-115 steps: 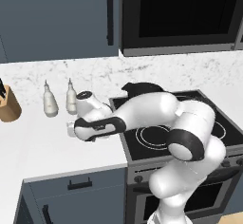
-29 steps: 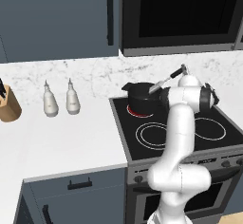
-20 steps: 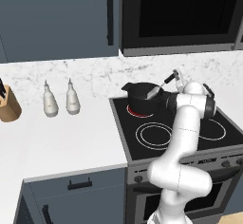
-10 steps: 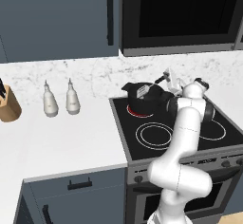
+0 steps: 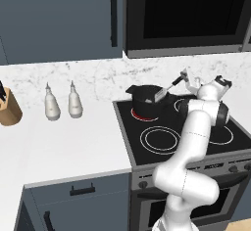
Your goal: Put the garlic and garlic in the pot. Retrieve the spatula and lightly stir the vegetables in the pot.
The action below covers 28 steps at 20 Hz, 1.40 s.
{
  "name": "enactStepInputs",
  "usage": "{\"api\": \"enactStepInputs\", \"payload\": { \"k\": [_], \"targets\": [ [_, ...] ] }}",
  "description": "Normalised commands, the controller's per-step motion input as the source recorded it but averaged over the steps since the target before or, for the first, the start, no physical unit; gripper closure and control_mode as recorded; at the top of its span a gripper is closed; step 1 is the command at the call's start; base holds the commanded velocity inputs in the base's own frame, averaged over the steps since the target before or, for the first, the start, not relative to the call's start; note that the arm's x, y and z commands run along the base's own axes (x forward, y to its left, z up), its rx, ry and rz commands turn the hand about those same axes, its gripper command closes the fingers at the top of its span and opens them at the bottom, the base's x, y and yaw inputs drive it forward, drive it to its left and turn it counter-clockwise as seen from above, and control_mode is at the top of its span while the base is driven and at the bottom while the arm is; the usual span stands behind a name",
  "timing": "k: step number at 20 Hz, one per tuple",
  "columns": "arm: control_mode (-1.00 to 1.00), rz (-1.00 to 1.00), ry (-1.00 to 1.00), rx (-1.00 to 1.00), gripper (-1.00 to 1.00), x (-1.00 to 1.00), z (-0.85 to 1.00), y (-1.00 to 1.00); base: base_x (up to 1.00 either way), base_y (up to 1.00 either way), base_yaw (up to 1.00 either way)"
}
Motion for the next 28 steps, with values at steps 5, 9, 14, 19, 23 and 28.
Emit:
{"api": "enactStepInputs", "payload": {
  "k": [5,9,14,19,23,28],
  "targets": [
    [-1.0,-0.1,0.41,-0.29,1.0,0.0,-0.06,0.36,0.0,0.0,0.0],
    [-1.0,-0.12,0.38,-0.31,1.0,0.02,-0.29,0.66,0.0,0.0,0.0],
    [-1.0,-0.04,0.11,-0.05,1.0,0.19,-0.22,0.86,0.0,0.0,0.0],
    [-1.0,0.0,0.0,0.2,1.0,0.16,-0.12,0.71,0.0,0.0,0.0],
    [-1.0,0.0,-0.03,0.3,1.0,0.16,-0.08,0.31,0.0,0.0,0.0],
    [-1.0,0.0,-0.2,0.06,1.0,0.2,-0.01,0.0,0.0,0.0,0.0]
  ]
}}
